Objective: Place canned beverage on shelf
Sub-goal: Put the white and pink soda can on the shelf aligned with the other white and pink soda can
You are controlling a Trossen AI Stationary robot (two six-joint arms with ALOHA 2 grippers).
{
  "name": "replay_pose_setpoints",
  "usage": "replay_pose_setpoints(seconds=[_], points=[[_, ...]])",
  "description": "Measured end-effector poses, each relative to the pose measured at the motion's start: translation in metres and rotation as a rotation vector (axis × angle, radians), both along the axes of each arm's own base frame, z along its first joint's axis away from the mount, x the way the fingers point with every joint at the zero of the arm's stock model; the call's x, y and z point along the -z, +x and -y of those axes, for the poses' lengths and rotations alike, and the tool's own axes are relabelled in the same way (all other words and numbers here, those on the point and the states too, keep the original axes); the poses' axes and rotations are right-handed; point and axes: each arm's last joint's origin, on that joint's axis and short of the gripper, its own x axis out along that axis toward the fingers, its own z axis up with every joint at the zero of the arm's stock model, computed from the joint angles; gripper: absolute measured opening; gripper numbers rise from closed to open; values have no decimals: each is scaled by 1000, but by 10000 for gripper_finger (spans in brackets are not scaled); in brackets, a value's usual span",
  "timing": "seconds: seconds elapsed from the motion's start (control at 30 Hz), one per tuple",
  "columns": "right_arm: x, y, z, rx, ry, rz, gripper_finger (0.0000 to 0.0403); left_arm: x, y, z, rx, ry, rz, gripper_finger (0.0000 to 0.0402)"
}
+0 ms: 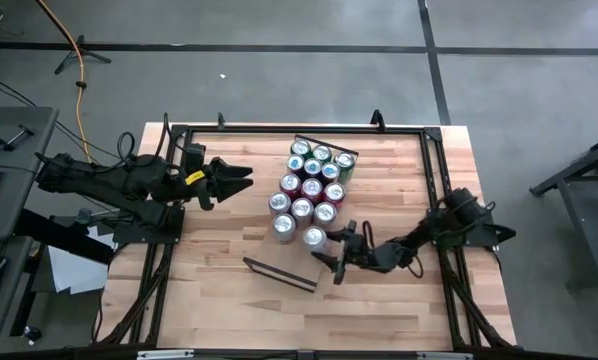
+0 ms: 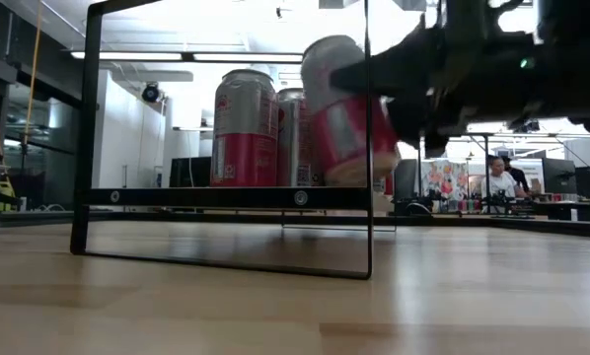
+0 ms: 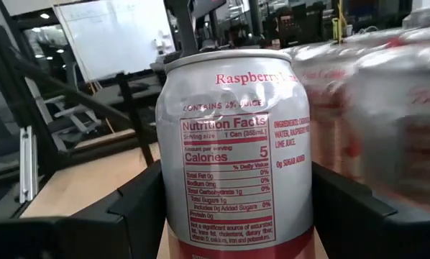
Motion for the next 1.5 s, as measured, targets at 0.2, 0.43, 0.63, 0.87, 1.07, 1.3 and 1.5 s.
replay_pose_setpoints(seconds=[0.2,0.43,0.63,0.87,1.07,1.3,1.5], points=[[10,17,-3,-11,-11,-8,268,0,0,0,0,0,0,255],[11,30,-5,-6,-46,-42,276,0,0,0,1,1,-4,255],[12,31,-6,-7,-61,-64,329,1,0,1,22,4,-6,255],[17,30,-7,-8,-72,-99,343,1,0,1,22,4,-7,255],[13,26,-14,-2,-54,-96,345,1,0,1,46,7,-6,255],[-8,16,-21,43,-122,-172,345,1,0,1,46,43,-13,255],[-34,0,-19,32,-81,-301,346,0,-1,1,41,101,-25,255]])
